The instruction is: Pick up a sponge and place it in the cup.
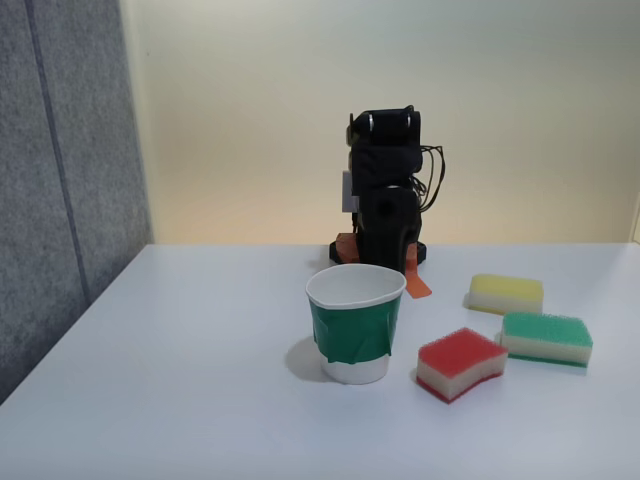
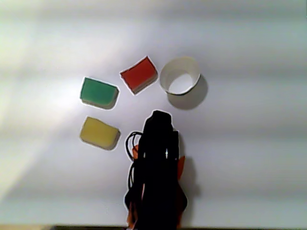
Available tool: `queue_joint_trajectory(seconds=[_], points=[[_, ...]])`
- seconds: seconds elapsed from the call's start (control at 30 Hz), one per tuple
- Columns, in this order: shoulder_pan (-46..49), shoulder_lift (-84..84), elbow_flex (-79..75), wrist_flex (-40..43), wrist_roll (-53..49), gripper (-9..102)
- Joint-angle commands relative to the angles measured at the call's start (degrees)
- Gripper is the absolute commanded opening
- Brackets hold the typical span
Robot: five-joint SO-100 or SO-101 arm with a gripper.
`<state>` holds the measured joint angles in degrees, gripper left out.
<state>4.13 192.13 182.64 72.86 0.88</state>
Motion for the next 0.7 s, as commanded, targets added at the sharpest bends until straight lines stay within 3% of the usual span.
queue_joint_trajectory(seconds=[0.0, 0.43, 0.67], points=[[0.3, 0.8, 2.6, 0.5, -3.3, 0], [0.4, 0.8, 2.6, 0.9, 0.2, 0], [3.7, 0.4, 0.1, -0.8, -4.5, 0]])
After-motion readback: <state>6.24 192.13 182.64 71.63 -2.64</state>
